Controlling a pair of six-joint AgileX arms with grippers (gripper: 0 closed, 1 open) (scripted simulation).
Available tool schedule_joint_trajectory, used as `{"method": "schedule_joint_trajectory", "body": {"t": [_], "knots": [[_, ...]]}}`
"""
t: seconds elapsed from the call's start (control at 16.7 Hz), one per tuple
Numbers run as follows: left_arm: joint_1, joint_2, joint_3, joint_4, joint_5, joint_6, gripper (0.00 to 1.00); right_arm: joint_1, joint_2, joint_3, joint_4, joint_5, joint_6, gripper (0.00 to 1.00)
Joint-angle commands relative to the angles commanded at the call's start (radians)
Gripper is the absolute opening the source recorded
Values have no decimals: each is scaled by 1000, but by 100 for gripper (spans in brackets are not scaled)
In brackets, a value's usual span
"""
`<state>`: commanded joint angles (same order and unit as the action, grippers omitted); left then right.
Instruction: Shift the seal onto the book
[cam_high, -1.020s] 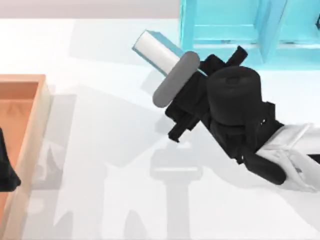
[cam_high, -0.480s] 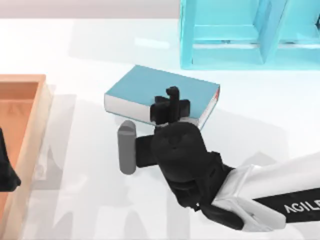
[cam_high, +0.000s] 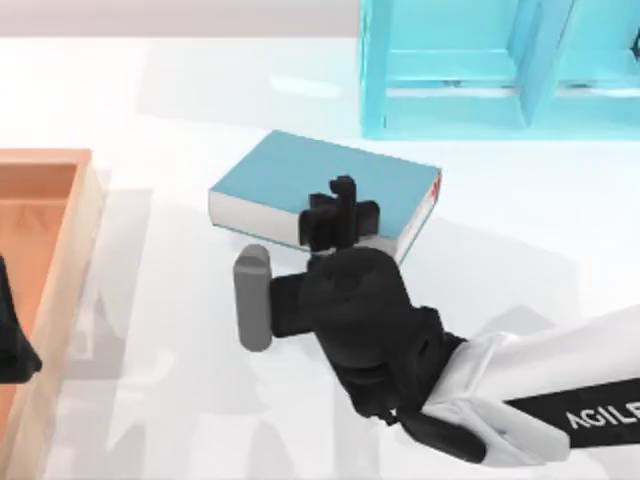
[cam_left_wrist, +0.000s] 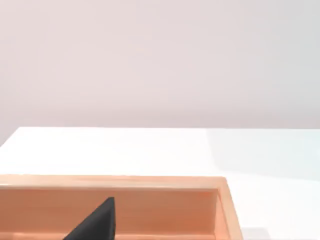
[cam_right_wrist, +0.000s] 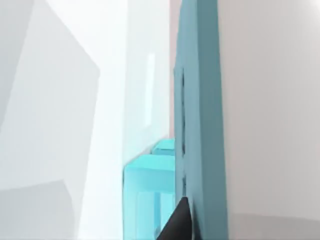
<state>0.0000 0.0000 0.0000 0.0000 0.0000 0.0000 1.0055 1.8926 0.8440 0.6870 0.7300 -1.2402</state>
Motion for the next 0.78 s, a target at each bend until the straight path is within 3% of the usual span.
{"method": "schedule_joint_trajectory", "body": {"t": [0.48,0.78], "knots": [[0,0,0,0,0,0,100,6,1,-4,1,8,3,0],[0,0,0,0,0,0,100,7,78,-25,98,8,3,0]]}}
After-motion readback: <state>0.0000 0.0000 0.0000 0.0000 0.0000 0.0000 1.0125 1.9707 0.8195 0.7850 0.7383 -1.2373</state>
